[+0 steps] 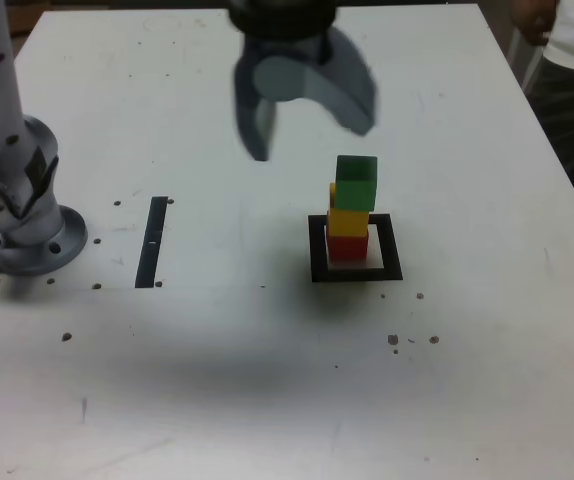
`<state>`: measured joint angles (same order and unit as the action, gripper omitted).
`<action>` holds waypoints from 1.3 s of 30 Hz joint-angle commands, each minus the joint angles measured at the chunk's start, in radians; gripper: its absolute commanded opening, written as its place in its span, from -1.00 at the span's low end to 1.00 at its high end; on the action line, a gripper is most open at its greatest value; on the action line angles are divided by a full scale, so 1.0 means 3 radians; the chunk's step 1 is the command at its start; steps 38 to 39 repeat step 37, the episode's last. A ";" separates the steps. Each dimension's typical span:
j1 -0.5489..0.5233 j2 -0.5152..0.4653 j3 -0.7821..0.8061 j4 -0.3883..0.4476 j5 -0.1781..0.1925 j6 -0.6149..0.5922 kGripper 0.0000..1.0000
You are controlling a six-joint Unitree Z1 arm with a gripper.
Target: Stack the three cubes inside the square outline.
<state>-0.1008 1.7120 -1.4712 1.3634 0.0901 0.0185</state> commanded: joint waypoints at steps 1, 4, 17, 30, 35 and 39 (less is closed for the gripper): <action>0.0004 -0.0153 0.0182 0.0001 0.0016 0.0000 0.99; 0.0004 -0.0284 0.0463 -0.0017 0.0017 0.0000 0.99; 0.0004 -0.0711 0.1610 -0.0623 -0.0015 -0.0049 1.00; 0.0004 -0.0829 0.2284 -0.1097 -0.0097 -0.0165 0.99; 0.0004 -0.0834 0.2390 -0.1126 -0.0112 -0.0203 0.99; 0.0004 -0.0839 0.2408 -0.1127 -0.0120 -0.0209 0.99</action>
